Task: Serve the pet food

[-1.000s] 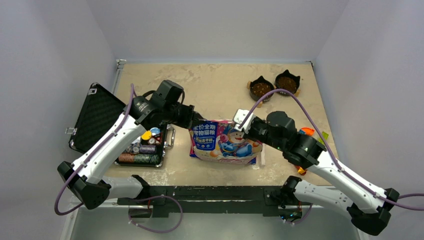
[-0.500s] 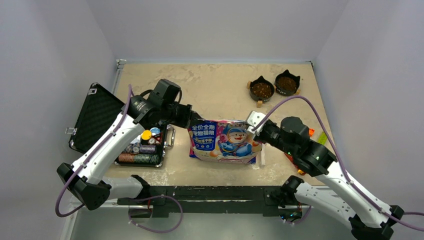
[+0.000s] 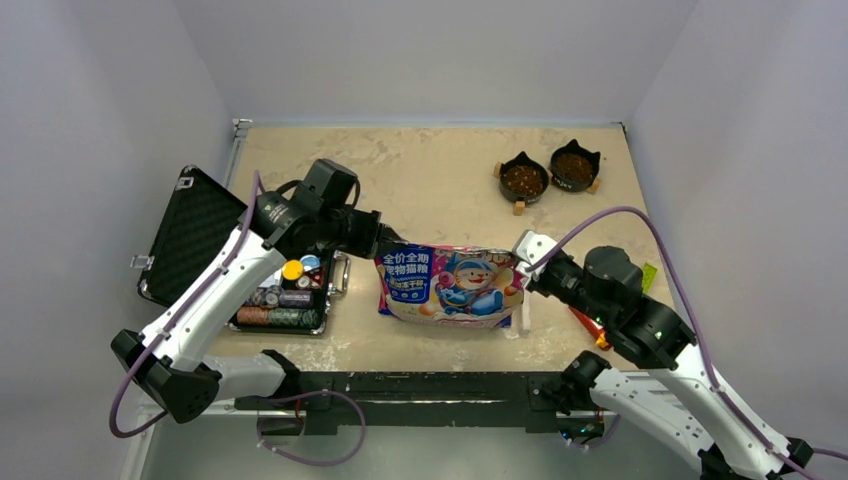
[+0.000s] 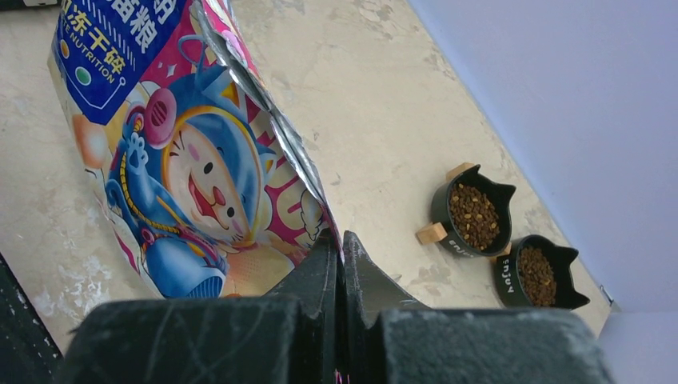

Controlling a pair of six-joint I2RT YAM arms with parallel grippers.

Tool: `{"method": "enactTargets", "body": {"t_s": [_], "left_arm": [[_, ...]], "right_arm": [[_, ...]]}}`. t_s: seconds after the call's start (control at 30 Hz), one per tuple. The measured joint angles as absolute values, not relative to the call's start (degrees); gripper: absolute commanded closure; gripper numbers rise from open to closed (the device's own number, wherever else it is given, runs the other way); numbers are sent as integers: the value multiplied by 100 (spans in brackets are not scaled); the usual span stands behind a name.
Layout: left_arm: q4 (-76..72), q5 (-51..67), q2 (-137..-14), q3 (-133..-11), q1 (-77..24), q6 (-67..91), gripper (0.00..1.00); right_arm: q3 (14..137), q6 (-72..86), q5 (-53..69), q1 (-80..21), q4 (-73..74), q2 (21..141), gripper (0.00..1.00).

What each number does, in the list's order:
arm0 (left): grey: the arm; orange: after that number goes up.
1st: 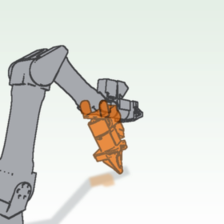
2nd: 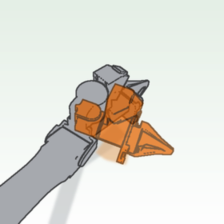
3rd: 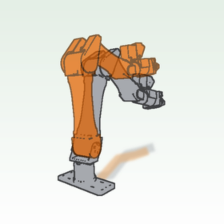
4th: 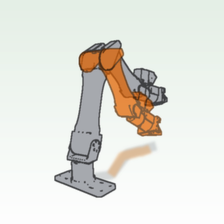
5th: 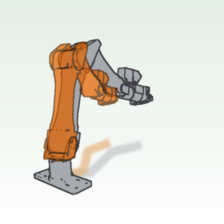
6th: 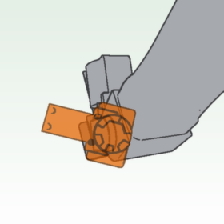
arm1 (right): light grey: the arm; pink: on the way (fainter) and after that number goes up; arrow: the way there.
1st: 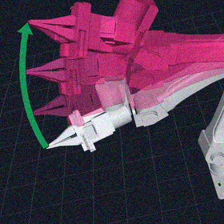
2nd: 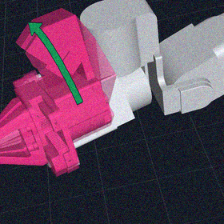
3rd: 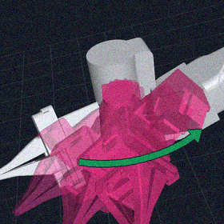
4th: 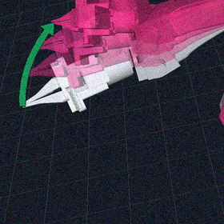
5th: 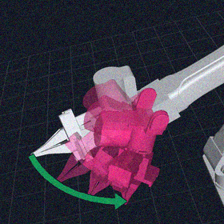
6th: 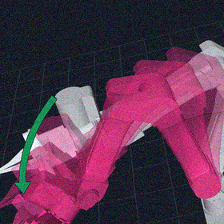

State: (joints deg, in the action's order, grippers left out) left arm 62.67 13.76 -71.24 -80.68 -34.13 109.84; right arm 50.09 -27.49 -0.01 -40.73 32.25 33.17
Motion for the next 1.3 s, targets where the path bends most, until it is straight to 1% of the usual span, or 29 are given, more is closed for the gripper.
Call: {"method": "enactTargets", "body": {"t_s": [0.23,0.27,0.3,0.33,0.47,0.53,0.67,0.73,0.77,0.8,0.83,0.9,0.97,1.03,1.13,1.17,1.3], "left_arm": [[6309,1435,-7070,-8034,-3409,10980,100],[6309,1455,-7059,-8020,-3400,10973,100],[6309,1476,-7048,-7999,-3380,10967,100],[6313,1492,-7032,-7985,-3369,10951,100],[6576,1330,-6831,-7907,-3026,10833,100],[6722,1214,-6661,-7883,-2919,10814,100],[6855,1037,-6414,-7778,-2818,10794,99],[6781,1033,-6302,-7662,-2814,10792,86],[6731,1035,-6265,-7616,-2814,10790,77],[6692,1028,-6241,-7588,-2814,10785,66],[6637,1020,-6224,-7579,-2810,10781,59],[6477,1000,-6191,-7575,-2808,10755,50],[6335,996,-6173,-7577,-2827,10735,45],[6250,978,-6189,-7577,-2893,10728,44],[6141,958,-6281,-7585,-3129,10731,46],[6106,958,-6329,-7594,-3227,10731,49],[6047,958,-6510,-7618,-3509,10739,64]], "right_arm": [[5024,-2724,34,-4018,3535,3059,99],[5059,-2729,119,-3992,3599,3068,85],[5113,-2740,226,-3959,3682,3092,68],[5172,-2738,318,-3933,3765,3127,58],[5631,-2775,259,-3540,4661,3291,33],[5804,-2729,423,-3522,4733,3428,26],[5948,-2633,727,-3527,4593,3787,21],[6023,-2547,893,-3559,4488,3994,20],[6049,-2502,963,-3566,4423,4064,19],[6082,-2421,1055,-3575,4340,4141,18],[6110,-2327,1175,-3590,4246,4213,17],[6224,-2134,1404,-3616,4139,4394,11],[6401,-1984,1544,-3750,4032,4595,9],[6512,-1949,1505,-4115,3824,4757,8],[6521,-1953,1133,-4897,3409,4952,6],[6523,-1966,1059,-5089,3264,5039,6],[6560,-2080,698,-5492,2904,5472,10]]}}
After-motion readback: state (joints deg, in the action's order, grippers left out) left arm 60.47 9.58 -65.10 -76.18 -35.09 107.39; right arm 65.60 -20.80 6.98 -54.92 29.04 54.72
